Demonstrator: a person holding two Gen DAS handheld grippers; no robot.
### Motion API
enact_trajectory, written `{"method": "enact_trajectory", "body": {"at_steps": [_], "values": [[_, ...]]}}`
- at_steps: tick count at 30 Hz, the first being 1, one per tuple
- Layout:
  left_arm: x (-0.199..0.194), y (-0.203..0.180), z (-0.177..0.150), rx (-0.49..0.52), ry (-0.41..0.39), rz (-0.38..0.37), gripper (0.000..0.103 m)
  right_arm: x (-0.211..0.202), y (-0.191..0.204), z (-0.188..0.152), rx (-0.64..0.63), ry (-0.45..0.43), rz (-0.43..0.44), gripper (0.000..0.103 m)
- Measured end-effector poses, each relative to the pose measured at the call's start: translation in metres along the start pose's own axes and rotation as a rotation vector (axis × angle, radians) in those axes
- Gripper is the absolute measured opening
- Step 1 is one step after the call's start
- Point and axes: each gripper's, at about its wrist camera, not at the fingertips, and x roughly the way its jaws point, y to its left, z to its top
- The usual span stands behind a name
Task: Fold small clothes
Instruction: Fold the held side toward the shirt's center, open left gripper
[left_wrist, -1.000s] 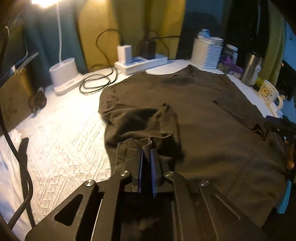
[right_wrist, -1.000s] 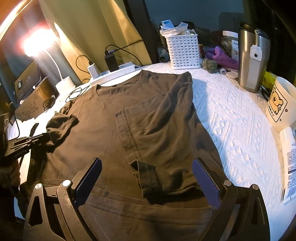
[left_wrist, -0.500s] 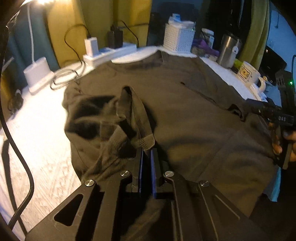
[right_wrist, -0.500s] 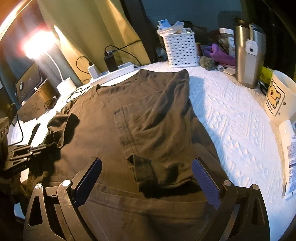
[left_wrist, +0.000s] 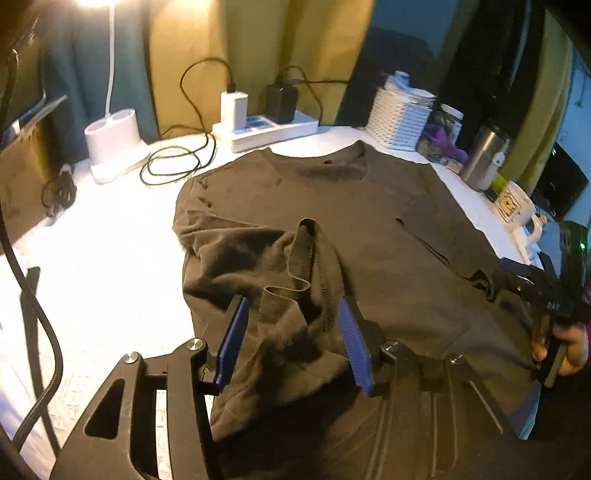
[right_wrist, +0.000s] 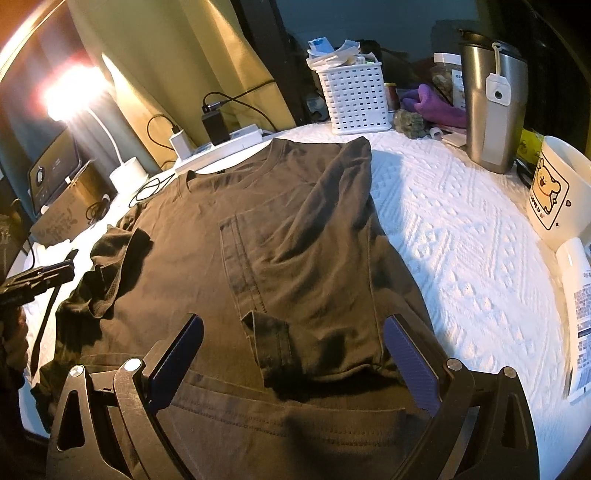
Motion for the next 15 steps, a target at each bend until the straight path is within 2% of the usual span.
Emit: {"method": "enact_trajectory", "body": {"at_steps": [9,11,13,15], "values": [[0.040,-0.026,-0.016,0.024,0.157,-0.121,0.050,0.003,-0.006,0.001,0.007,0.009,-0.011,0.099],[0.037,-0.036,-0.020,0.069,0.155,-0.108,0.050,0.004,-0.006,0.001,0.007,0.011,-0.013,0.098],[0.028,-0.042,-0.017,0.079,0.149,-0.147,0.050,0.004,-0.006,0.001,0.006,0.012,-0.014,0.099],[0.018,-0.042,-0.011,0.088,0.115,-0.147,0.050,0.004,-0.005,0.003,0.005,0.011,-0.015,0.098]]}}
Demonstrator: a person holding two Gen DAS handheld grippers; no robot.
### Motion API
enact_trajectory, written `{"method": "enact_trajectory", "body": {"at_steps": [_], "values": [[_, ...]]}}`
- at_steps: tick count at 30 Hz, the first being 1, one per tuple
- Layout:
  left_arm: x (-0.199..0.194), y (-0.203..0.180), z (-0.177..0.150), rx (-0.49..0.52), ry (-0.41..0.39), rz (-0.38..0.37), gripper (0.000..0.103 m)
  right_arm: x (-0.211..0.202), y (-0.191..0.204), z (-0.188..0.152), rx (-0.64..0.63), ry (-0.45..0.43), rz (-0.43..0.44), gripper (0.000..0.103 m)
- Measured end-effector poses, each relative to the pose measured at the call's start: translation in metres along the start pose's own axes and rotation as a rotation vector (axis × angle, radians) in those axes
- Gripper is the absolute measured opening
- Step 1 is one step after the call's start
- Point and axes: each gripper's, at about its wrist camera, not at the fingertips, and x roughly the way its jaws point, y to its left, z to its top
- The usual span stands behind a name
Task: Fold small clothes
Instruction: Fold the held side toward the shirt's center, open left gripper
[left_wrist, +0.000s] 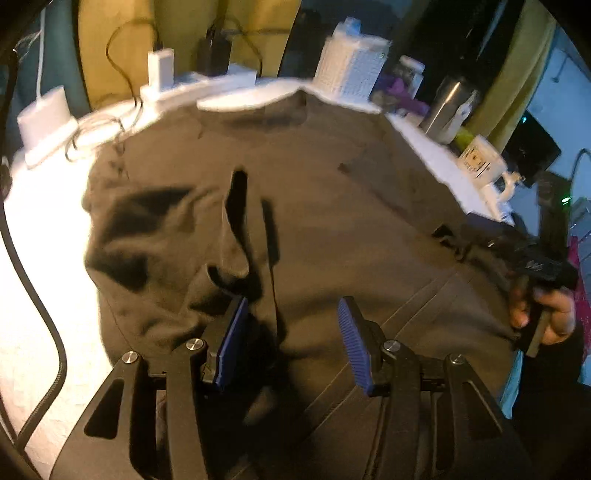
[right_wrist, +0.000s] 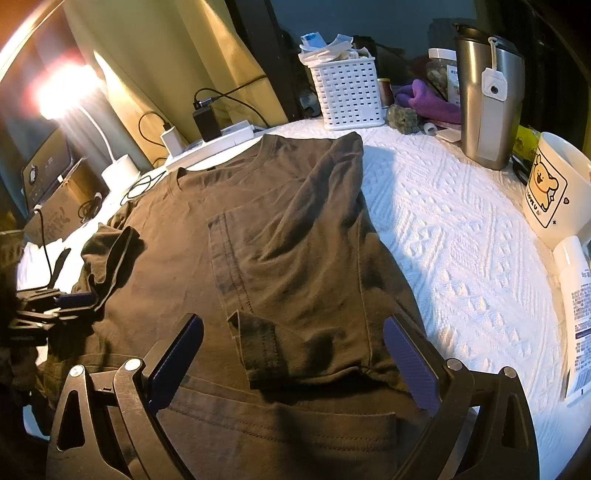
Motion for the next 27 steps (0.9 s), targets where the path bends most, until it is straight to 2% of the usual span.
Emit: {"method": "enact_trajectory", "body": {"at_steps": [4,6,10,12,19,22,24,27], "values": [[-0.026,0.016,0.016,-0.017,-0.090,0.033,0.050,-0.001,0.002,0.004,-0.005,-0.008,0.001,0.098],[-0.028,0.030,0.024,-0.044,-0.110,0.071,0.050,-0.001,0.003,0.007,-0.010,-0.012,0.003,0.099],[-0.019,0.063,0.032,-0.086,-0.094,0.180,0.050,0.004,0.005,0.014,-0.019,-0.007,-0.003,0.098],[-0.006,0.070,0.035,-0.074,-0.066,0.264,0.050,0.008,0.006,0.017,-0.022,-0.001,-0.008,0.098],[0.035,0.039,0.033,0.066,-0.017,0.356,0.050,0.019,0.007,0.026,-0.025,0.015,-0.022,0.098],[0.045,0.026,0.033,0.089,-0.018,0.381,0.064,0.023,0.006,0.027,-0.024,0.021,-0.039,0.098],[0.048,0.022,0.035,0.105,-0.029,0.410,0.064,0.026,0.004,0.027,-0.019,0.027,-0.046,0.098],[0.041,0.028,0.038,0.073,-0.038,0.366,0.070,0.027,0.002,0.027,-0.014,0.031,-0.052,0.098]]}}
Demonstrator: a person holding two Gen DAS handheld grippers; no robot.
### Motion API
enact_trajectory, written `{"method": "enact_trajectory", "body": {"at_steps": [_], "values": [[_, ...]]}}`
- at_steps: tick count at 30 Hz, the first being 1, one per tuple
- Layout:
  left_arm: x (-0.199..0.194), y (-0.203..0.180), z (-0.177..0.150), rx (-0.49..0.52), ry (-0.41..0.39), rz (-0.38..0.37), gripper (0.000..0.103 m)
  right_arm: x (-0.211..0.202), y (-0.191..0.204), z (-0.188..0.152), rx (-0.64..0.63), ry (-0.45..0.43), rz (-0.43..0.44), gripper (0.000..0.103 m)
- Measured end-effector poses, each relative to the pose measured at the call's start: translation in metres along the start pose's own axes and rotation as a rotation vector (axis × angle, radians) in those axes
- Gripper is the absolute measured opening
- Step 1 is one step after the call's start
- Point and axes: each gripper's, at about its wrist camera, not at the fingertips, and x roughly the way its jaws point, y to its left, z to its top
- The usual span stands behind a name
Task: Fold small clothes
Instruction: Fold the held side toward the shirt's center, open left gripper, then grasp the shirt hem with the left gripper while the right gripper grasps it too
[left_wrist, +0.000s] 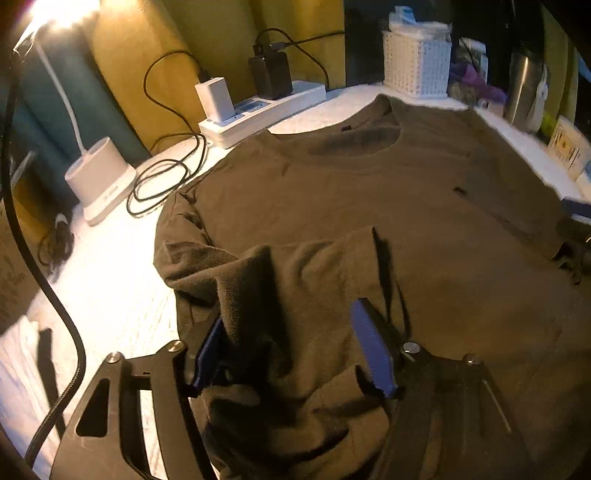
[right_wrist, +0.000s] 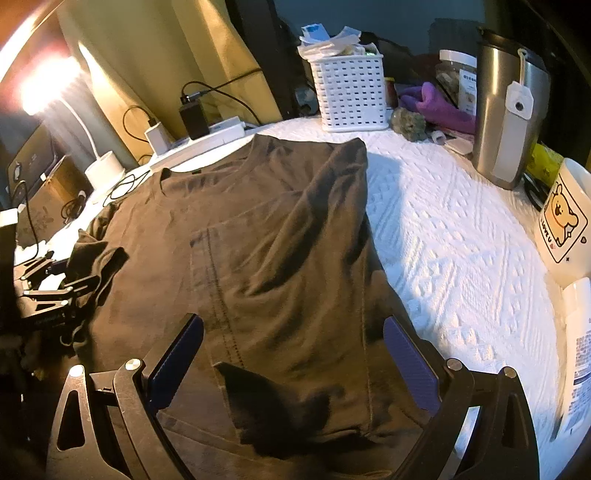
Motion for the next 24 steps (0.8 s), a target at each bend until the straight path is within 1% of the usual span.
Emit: {"method": "enact_trajectory", "body": {"at_steps": [6,10,17,24], "values": [[-0.033,0.012,-0.004,-0.066,-0.070,0.002,0.072,-0.012,0.002,-0.001,-0.005,-0.028,-0.002,0.098],[-0.052,0.012,-0.012,-0.089,-0.109,-0.002,0.073,-0.027,0.005,-0.005,-0.008,-0.053,-0.013,0.098],[-0.090,0.009,-0.036,-0.084,-0.166,-0.020,0.074,-0.066,0.001,-0.020,-0.004,-0.117,-0.048,0.099],[-0.117,0.010,-0.067,-0.094,-0.195,-0.030,0.074,-0.099,-0.008,-0.045,0.004,-0.156,-0.094,0.098]]}}
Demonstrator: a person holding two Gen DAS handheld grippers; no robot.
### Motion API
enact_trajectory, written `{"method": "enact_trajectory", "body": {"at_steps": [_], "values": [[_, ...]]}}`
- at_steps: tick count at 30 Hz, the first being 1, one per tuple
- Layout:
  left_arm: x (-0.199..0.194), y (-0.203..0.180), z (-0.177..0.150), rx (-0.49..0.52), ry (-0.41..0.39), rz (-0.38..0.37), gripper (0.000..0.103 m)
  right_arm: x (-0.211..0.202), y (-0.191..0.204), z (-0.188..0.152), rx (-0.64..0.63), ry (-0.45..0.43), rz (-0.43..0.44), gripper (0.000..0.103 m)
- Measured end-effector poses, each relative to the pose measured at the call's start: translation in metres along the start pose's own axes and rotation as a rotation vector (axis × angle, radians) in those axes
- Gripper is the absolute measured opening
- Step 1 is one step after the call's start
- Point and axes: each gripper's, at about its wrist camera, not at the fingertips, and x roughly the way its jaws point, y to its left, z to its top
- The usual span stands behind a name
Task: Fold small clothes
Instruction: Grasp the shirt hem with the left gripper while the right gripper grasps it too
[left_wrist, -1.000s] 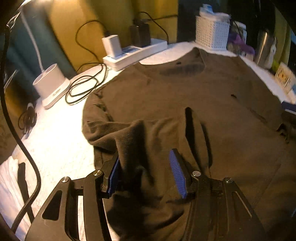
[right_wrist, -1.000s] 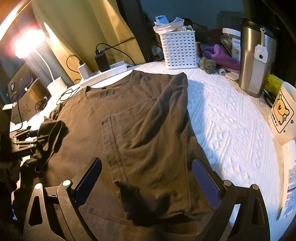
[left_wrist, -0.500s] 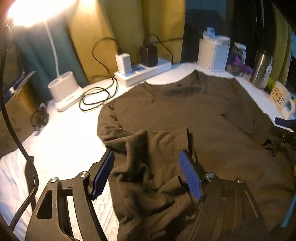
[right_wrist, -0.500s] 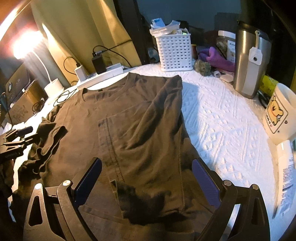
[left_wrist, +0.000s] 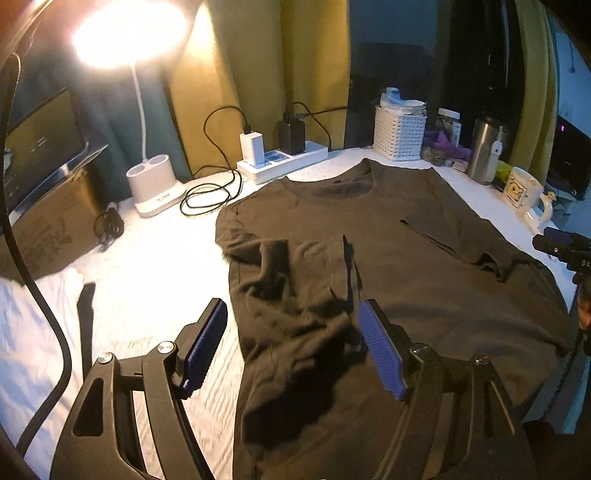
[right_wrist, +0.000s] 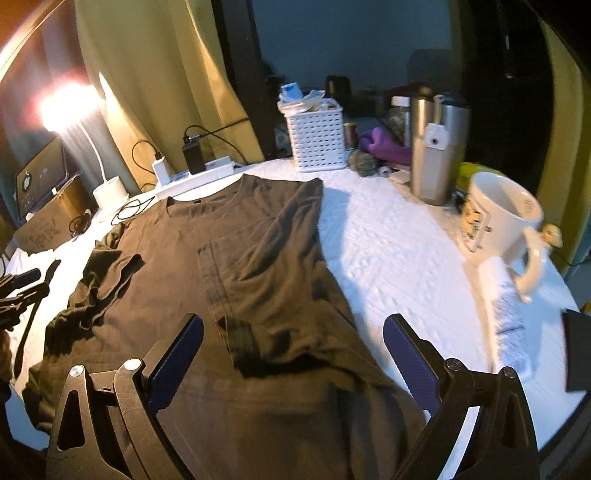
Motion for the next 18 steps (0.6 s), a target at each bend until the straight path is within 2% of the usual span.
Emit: {"method": "enact_trajectory", "body": {"at_steps": [4,11,18], "values": [[-0.008,0.005,-0.021,-0.022,0.018,0.004,0.074,-0.011,-0.007,-0.019,-0.001,0.012,-0.025,0.098],[-0.013,0.013,-0.061,-0.064,0.072,0.008,0.074,-0.008,-0.010,-0.053,-0.025,0.079,-0.030,0.064],[-0.019,0.020,-0.086,-0.088,0.100,0.022,0.074,-0.001,0.001,-0.054,-0.057,0.073,0.005,0.059]]}}
